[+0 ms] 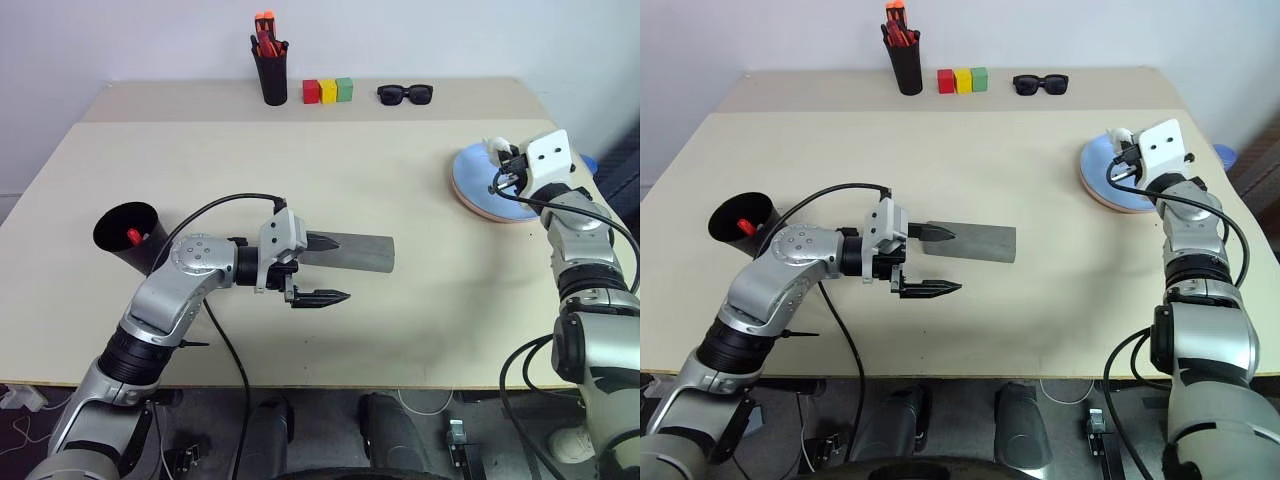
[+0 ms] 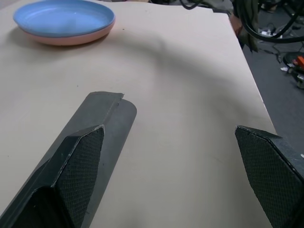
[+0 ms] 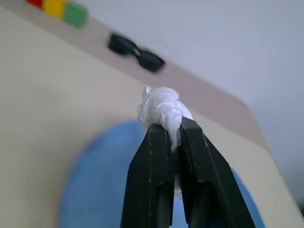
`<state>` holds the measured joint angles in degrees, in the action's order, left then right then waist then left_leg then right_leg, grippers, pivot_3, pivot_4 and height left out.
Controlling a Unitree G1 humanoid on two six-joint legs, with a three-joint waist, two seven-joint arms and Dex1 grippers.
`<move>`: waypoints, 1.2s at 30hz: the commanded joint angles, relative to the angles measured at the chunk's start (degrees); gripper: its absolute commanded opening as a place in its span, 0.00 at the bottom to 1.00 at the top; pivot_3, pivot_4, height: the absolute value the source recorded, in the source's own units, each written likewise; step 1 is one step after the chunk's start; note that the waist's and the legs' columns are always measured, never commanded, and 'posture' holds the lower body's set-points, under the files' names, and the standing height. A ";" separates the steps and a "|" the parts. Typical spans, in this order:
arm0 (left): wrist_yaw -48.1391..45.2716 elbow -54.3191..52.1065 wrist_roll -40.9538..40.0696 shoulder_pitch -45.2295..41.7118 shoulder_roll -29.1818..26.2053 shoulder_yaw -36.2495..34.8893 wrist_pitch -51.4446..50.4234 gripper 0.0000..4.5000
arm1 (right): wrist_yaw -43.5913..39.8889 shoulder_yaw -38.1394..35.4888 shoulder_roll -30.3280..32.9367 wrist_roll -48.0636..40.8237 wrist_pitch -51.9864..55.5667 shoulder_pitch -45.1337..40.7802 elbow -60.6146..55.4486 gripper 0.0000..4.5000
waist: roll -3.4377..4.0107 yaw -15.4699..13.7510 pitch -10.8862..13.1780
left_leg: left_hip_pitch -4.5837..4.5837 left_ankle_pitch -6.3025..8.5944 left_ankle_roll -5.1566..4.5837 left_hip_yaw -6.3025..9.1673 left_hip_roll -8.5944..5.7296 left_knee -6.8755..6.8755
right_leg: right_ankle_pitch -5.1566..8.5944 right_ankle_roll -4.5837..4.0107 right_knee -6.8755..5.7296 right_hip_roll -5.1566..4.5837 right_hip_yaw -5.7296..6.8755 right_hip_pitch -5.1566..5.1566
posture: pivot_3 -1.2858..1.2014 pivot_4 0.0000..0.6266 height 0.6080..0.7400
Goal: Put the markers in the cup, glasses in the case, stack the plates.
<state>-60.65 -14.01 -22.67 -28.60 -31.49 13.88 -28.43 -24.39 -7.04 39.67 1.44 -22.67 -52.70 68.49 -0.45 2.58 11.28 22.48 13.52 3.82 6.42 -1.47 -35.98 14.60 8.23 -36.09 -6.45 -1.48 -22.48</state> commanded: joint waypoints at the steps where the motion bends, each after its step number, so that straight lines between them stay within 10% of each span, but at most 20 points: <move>1: 0.35 -0.71 -0.12 -0.22 0.24 -0.76 0.67 1.00 | 0.01 -1.07 1.29 -0.51 0.14 -1.69 0.64 0.44 | 0.00 0.27 0.00 | -0.01 0.00 0.00 -0.01 0.00 0.01 | 0.00 0.00 0.00 0.00 -0.01 0.00 | 0.52 0.24 1.00; 4: 3.80 0.70 2.50 -0.07 2.20 -1.18 4.41 1.00 | -0.74 -1.70 2.28 -1.00 -0.61 -0.38 -0.10 0.77 | 0.01 0.36 0.00 | -0.01 0.00 0.00 -0.01 0.01 0.02 | 0.00 0.00 -0.01 0.00 -0.01 -0.02 | 0.52 0.24 1.00; 14: 15.87 3.48 5.40 3.00 11.62 -6.15 16.13 1.00 | -12.56 -7.13 0.24 -11.27 0.00 8.04 -14.03 0.77 | 0.01 0.02 0.00 | 0.00 0.00 0.00 0.00 0.00 -0.01 | -0.01 0.02 0.04 0.00 -0.01 0.02 | 0.52 0.24 1.00; 25: 15.45 -15.98 -2.11 30.09 4.99 -18.65 17.58 1.00 | -23.27 -13.08 1.45 -33.29 29.32 49.77 -75.89 0.77 | 0.10 -0.18 0.00 | -0.03 0.11 -0.16 -0.11 0.00 -0.06 | 0.03 0.03 0.01 -0.06 -0.14 0.01 | 0.52 0.24 1.00; 36: 10.19 -19.25 -7.55 53.93 -1.99 -37.66 22.01 1.00 | -32.52 -27.31 1.70 -36.37 28.05 74.65 -82.96 0.77 | -0.04 -2.10 -0.08 | 0.03 0.14 -0.14 -0.22 0.05 -0.15 | 0.30 -0.49 0.39 -0.16 -0.08 0.15 | 0.52 0.24 1.00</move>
<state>-49.83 -32.24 -27.87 24.92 -32.40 -19.93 -7.19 -55.32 -30.34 40.92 -32.99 6.36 20.40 -12.27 -0.49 0.48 11.20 22.51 13.66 3.68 6.19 -1.41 -36.11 14.90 7.74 -35.63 -6.62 -1.55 -22.31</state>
